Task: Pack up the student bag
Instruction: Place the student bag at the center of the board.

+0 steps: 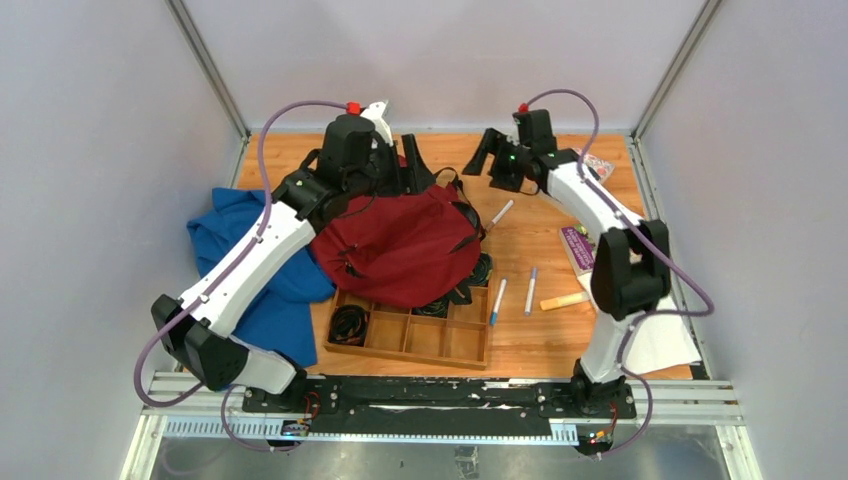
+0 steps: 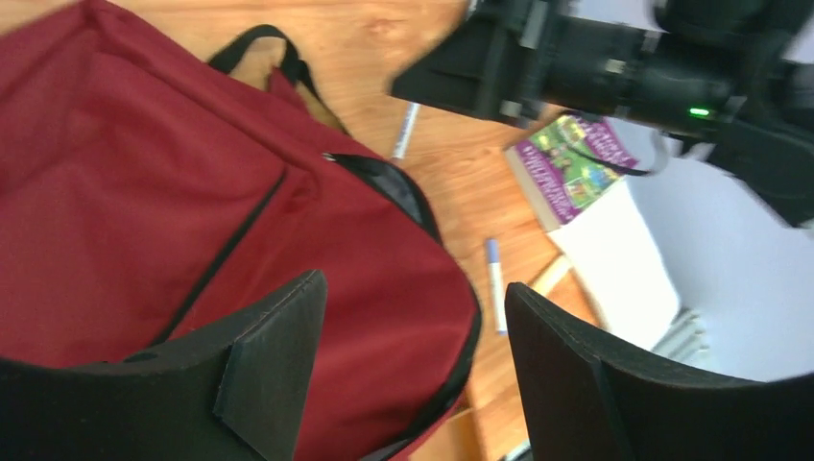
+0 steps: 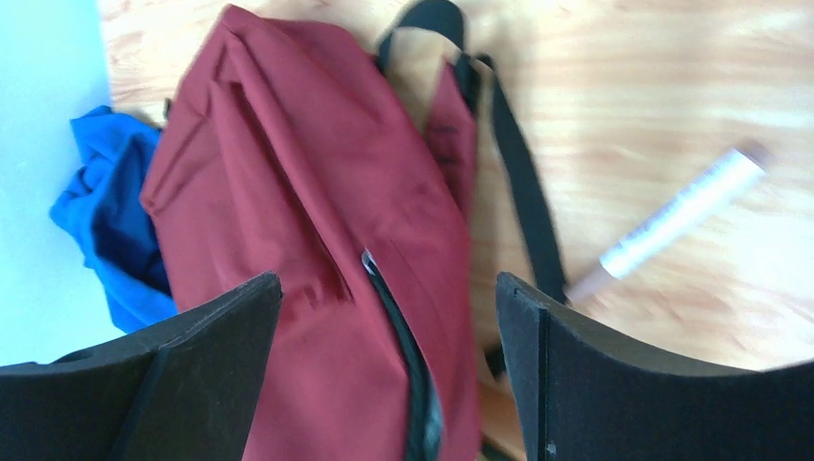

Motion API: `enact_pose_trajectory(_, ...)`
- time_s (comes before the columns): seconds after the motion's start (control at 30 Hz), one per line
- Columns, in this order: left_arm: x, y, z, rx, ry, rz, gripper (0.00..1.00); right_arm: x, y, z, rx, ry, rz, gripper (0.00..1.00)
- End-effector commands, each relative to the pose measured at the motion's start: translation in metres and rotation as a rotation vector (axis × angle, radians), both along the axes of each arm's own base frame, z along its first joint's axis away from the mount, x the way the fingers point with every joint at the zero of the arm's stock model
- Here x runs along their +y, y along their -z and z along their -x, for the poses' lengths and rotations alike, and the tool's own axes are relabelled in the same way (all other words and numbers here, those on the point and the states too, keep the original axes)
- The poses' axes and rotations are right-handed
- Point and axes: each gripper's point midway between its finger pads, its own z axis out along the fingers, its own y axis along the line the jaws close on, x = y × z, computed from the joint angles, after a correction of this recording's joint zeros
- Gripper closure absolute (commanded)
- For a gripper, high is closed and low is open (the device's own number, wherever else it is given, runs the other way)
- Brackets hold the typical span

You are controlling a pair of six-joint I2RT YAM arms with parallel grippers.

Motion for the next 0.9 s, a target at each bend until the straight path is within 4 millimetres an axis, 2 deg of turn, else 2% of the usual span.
enact_pose_trajectory(0.0, 0.03, 0.004, 0.003, -0.137, 0.04, -0.219, 0.24, -0.05, -0.013, 0.035, -0.042, 0.049, 0.088, 0.13)
enact_pose_trajectory(0.07, 0.032, 0.017, 0.006, -0.165, 0.093, -0.272, 0.24, -0.068, -0.015, 0.055, -0.052, 0.067, 0.141, 0.13)
enact_pose_trajectory(0.2, 0.019, 0.047, 0.025, -0.185, 0.276, -0.381, 0.24, -0.1, -0.022, 0.102, -0.045, 0.089, 0.22, 0.12)
enact_pose_trajectory(0.3, 0.005, 0.07, 0.032, -0.192, 0.339, -0.43, 0.25, -0.108, -0.027, 0.138, -0.078, 0.063, 0.229, 0.12)
enact_pose_trajectory(0.4, -0.022, 0.083, 0.042, -0.184, 0.434, -0.403, 0.25, -0.109, -0.018, 0.172, -0.064, 0.056, 0.197, 0.12)
enact_pose_trajectory(0.5, -0.059, 0.076, 0.055, -0.214, 0.517, -0.323, 0.24, -0.115, -0.012, 0.201, -0.031, 0.09, 0.175, 0.13)
enact_pose_trajectory(0.63, -0.086, 0.076, 0.045, -0.221, 0.479, -0.258, 0.25, -0.127, -0.013, 0.216, -0.077, 0.156, 0.176, 0.13)
enact_pose_trajectory(0.73, -0.103, 0.088, 0.034, -0.172, 0.482, -0.249, 0.28, -0.13, -0.017, 0.217, -0.104, 0.164, 0.188, 0.13)
enact_pose_trajectory(0.87, -0.12, 0.109, 0.038, -0.096, 0.535, -0.276, 0.3, -0.131, -0.012, 0.218, -0.065, 0.158, 0.207, 0.14)
